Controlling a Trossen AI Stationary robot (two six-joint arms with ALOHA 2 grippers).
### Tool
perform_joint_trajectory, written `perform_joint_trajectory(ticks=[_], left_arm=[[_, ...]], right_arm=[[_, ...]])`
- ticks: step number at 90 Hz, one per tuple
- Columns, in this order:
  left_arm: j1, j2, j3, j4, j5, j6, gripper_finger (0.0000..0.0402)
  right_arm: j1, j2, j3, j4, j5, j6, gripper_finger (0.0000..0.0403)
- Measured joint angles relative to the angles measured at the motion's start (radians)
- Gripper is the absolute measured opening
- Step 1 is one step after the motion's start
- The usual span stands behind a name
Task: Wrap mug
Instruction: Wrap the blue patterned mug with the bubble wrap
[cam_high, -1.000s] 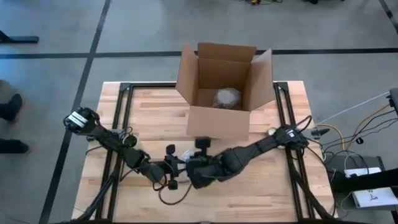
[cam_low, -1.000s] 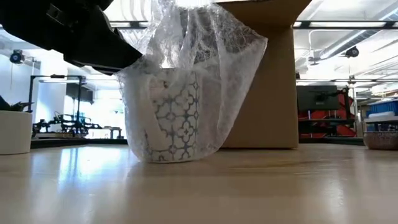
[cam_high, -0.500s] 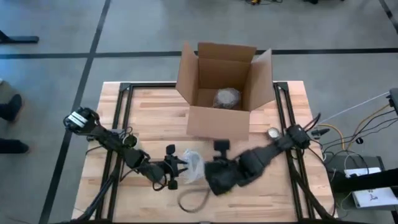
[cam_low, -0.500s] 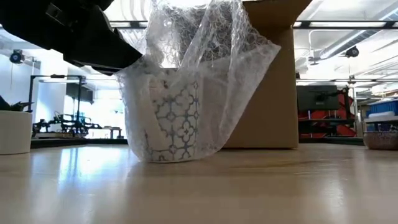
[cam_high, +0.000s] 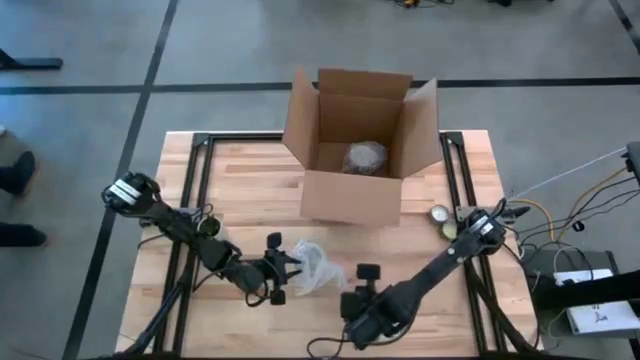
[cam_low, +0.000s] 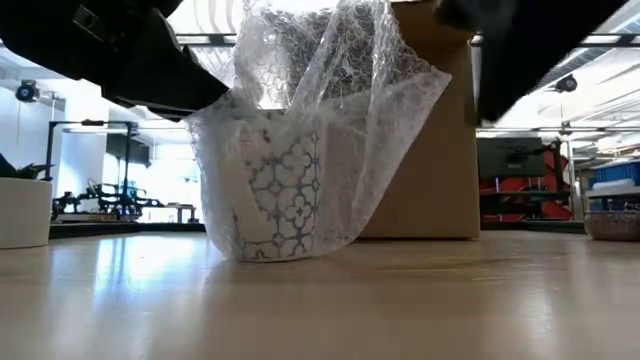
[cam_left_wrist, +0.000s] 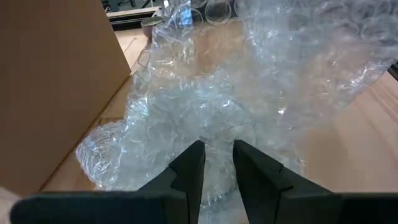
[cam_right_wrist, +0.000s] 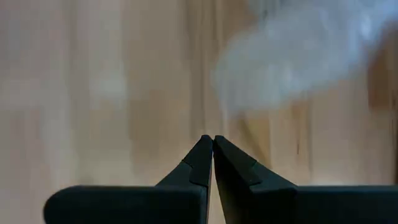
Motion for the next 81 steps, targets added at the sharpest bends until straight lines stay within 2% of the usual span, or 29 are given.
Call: perform_joint_trajectory(ticks=[13, 26, 41, 54, 60, 81], left_arm=[[0.000, 0.000, 0.000, 0.000, 0.000, 0.000, 0.0075], [0.000, 0.000, 0.000, 0.000, 0.000, -0.003, 0.0075], [-0.001, 0.000, -0.001, -0.003, 0.009, -0.007, 0.0075], [-0.001, 0.005, -0.003, -0.027, 0.056, -0.007, 0.0075], [0.001, 0.012, -0.011, -0.066, 0.068, -0.011, 0.0075], [0.005, 0.005, -0.004, -0.046, 0.047, -0.016, 0.0075]], right_arm=[[-0.040, -0.001, -0.034, 0.095, 0.195, -0.096, 0.0000], [-0.099, -0.002, -0.032, 0.129, 0.268, -0.197, 0.0000], [-0.153, -0.002, -0.029, 0.222, 0.272, -0.351, 0.0000], [-0.168, -0.002, -0.010, 0.269, 0.257, -0.440, 0.0000], [-0.168, -0.002, 0.010, 0.270, 0.253, -0.458, 0.0000], [-0.181, -0.003, 0.038, 0.268, 0.225, -0.486, 0.0000]])
